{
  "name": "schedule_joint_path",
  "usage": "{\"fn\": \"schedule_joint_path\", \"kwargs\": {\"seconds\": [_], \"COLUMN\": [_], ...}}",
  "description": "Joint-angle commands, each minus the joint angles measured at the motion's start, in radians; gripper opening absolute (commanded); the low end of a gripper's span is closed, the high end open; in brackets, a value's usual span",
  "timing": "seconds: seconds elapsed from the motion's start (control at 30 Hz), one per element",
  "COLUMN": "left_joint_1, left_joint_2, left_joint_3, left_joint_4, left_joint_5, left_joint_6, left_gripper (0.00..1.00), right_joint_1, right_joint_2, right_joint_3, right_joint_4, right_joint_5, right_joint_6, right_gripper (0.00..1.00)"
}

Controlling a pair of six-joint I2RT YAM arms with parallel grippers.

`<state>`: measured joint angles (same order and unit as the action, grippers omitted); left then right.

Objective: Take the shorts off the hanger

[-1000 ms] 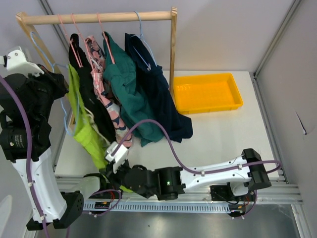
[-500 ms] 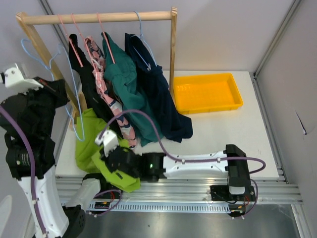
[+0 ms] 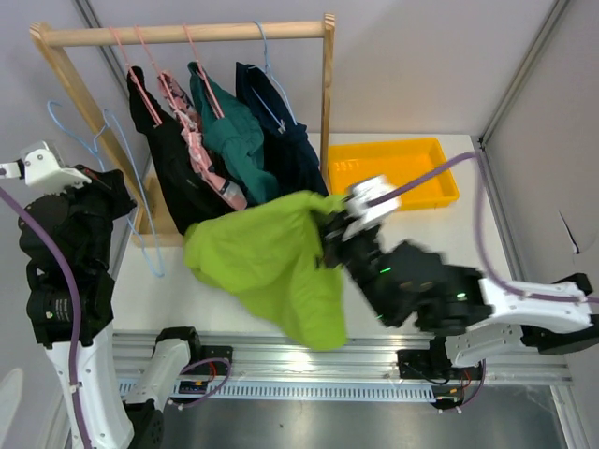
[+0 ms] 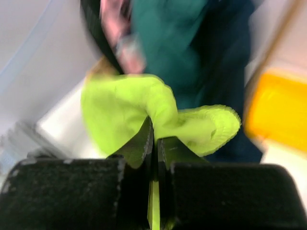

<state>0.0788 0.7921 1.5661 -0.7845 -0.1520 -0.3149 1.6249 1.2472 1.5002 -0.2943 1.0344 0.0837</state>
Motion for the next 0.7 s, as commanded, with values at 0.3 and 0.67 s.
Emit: {"fn": "schedule_joint_path", "kwargs": {"seconds": [0.3,0.67], "left_joint_1": [-0.004,-0.004], "left_joint_2": [-0.062,-0.082], "left_joint_3": [-0.132,-0.150], "left_joint_4": [0.099,0.079], "left_joint_5": [0.005,-0.017], "left_joint_6": [0.011,0.045], "left_gripper": [0.00,0.00], "right_joint_1": [-0.583,-1.125], "right_joint_2": [0.111,0.452], "right_joint_3": [0.674,1.035], "right_joint_4": [0.037,0.038], "right_joint_5": [-0.266,-0.655], "right_joint_6": [-0.379,-0.161], "right_gripper": [0.00,0.00]}}
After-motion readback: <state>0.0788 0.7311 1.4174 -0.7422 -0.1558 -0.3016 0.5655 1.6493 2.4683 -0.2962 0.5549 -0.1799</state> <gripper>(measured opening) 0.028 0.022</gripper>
